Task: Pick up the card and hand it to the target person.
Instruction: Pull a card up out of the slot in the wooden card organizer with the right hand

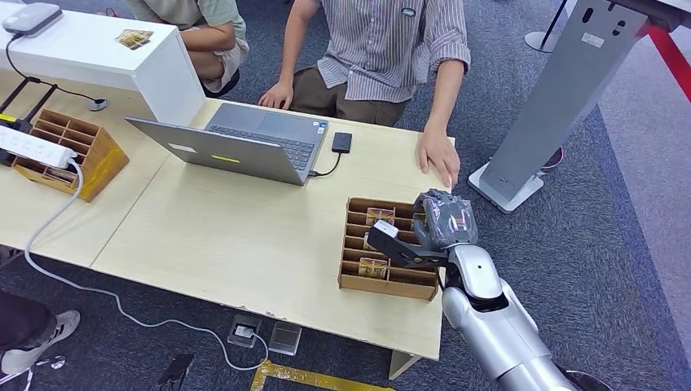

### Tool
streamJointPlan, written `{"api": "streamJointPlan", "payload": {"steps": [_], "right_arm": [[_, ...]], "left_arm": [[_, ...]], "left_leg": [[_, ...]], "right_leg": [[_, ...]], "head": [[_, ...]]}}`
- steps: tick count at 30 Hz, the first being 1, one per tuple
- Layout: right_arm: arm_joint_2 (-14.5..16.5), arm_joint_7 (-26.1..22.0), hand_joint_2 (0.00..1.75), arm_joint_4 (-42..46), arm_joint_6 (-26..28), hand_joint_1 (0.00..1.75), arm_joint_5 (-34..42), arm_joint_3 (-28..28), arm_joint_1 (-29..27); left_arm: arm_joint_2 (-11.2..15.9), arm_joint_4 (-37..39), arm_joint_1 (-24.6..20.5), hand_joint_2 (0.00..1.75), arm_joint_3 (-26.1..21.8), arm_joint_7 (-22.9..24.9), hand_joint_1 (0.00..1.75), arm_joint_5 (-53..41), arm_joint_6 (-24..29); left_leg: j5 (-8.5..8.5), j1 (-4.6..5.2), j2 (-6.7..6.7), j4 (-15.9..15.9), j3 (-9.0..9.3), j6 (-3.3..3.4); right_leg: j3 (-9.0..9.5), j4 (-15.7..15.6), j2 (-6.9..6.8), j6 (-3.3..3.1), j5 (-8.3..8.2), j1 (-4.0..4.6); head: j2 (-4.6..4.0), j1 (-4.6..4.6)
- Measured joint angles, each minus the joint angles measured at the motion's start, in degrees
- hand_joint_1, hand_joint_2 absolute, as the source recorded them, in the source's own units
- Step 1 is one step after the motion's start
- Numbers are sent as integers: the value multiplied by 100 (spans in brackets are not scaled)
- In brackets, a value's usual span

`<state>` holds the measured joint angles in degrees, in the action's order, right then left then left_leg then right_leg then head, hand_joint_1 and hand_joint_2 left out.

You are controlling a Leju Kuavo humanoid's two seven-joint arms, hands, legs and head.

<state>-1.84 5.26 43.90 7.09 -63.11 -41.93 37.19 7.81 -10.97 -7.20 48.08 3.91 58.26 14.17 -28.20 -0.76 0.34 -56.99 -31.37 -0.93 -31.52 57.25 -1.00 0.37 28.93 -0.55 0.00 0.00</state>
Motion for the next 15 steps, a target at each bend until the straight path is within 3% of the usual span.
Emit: {"api": "streamJointPlan", "payload": {"steps": [15], "right_arm": [[-278, 179, 175, 734, -214, 88, -103, 172, -294]], "left_arm": [[48, 4, -6, 175, 15, -22, 0, -39, -55]], "left_leg": [[-2, 0, -2, -2, -1, -1]], "right_leg": [[0, 2, -1, -1, 2, 0]], "head": [[0, 0]]}}
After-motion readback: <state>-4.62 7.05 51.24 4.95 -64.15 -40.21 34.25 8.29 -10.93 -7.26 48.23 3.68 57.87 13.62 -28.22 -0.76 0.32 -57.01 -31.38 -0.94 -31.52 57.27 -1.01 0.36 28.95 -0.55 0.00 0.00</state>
